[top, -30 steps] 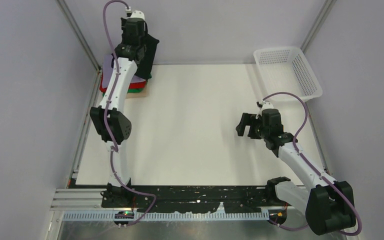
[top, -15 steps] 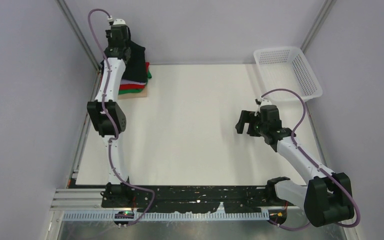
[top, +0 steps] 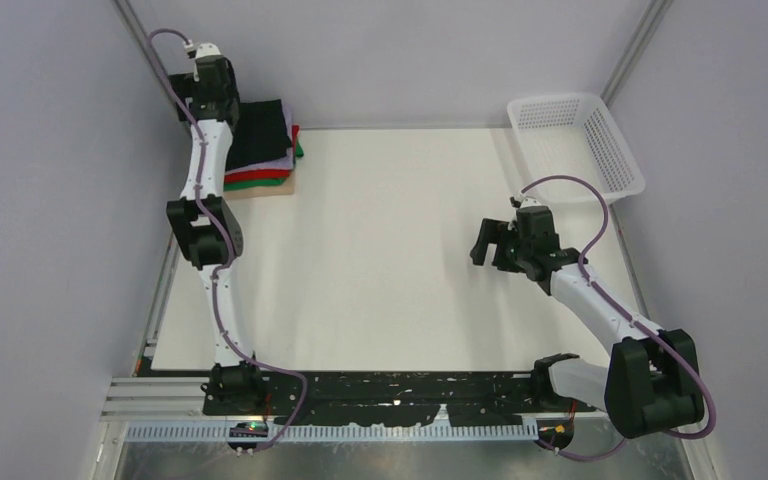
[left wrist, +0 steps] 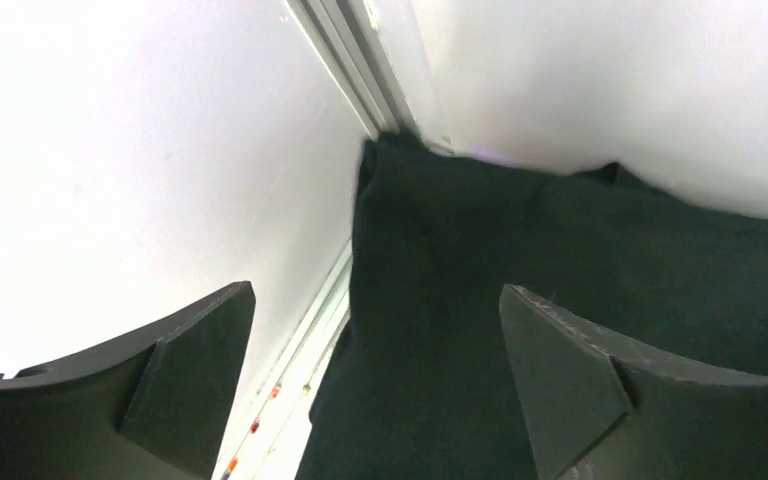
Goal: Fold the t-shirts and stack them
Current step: Put the neatly folded tshirt into the corner of the board with the left arm, then smooth out wrinkles on the folded tshirt
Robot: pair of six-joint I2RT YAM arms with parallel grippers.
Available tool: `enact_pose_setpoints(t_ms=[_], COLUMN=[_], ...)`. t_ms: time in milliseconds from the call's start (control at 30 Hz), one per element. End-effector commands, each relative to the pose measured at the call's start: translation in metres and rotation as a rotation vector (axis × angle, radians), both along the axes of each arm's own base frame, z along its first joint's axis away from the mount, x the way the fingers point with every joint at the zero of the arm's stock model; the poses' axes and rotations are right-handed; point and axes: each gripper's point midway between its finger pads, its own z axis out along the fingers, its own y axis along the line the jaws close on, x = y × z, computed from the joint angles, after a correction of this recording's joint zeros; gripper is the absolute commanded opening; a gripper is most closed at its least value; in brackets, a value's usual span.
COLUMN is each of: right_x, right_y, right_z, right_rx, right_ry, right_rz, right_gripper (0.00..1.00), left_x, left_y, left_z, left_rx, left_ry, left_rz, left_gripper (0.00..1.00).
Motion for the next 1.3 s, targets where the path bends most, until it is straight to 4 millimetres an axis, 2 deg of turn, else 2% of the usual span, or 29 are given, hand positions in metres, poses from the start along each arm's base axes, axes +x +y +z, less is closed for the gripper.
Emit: enact_pose_setpoints(t_ms=[0,133,233,267,400,500,733,800,933,1033,1167,1267], right_x=[0.018,0.021,0.023,0.023,0.025,0.027,0.028,0.028,0.028,0.028,0.025,0.025], right_y=[0.004,0.005,0.007,0.007,0.009,0.013,0.015,0.012,0.010,0.010,0.012,0.011], right_z=[0.024,0.028,0.028,0.027,0.023,0.021,0.020,0.023,0.026,0.024,0.021,0.023], right_rx=[0.036,0.051,0.059,0.059,0.064,0.073,0.071,0.056,0.043,0.041,0.046,0.049], right_ry=[-0.055,-0.064,-0.064,-0.062,-0.051,-0.049,-0.052,-0.063,-0.076,-0.070,-0.064,-0.078], right_rz=[-0.028,-0.034,-0.032,-0.032,-0.026,-0.012,0.015,0.014,0.014,0.018,0.027,0.027], right_gripper=[0.95,0.96,0.95,0.96,0.96,0.96,0.95,0.95,0.96,0.95,0.95,0.95], left_x=[0.015,0.019,0.021,0.021,0.018,0.013,0.018,0.015,0.007,-0.002,-0.006,-0.008], left_y=[0.007,-0.010,-0.032,-0.042,-0.108,-0.138,-0.141,-0.149,-0.169,-0.177,-0.189,-0.199], left_z=[0.061,0.065,0.064,0.062,0.055,0.043,-0.026,-0.047,-0.074,-0.096,-0.111,-0.112], left_rx=[-0.001,-0.097,-0.182,-0.224,-0.462,-0.613,-0.785,-0.855,-1.000,-1.045,-1.084,-1.079], left_ry=[-0.224,-0.263,-0.269,-0.269,-0.255,-0.233,-0.136,-0.079,-0.039,-0.021,0.007,0.021], left_rz=[0.012,-0.054,-0.147,-0.190,-0.458,-0.543,-0.421,-0.405,-0.406,-0.396,-0.412,-0.434], left_gripper=[0.99,1.00,1.00,1.00,1.00,0.99,1.00,0.99,1.00,1.00,1.00,1.00])
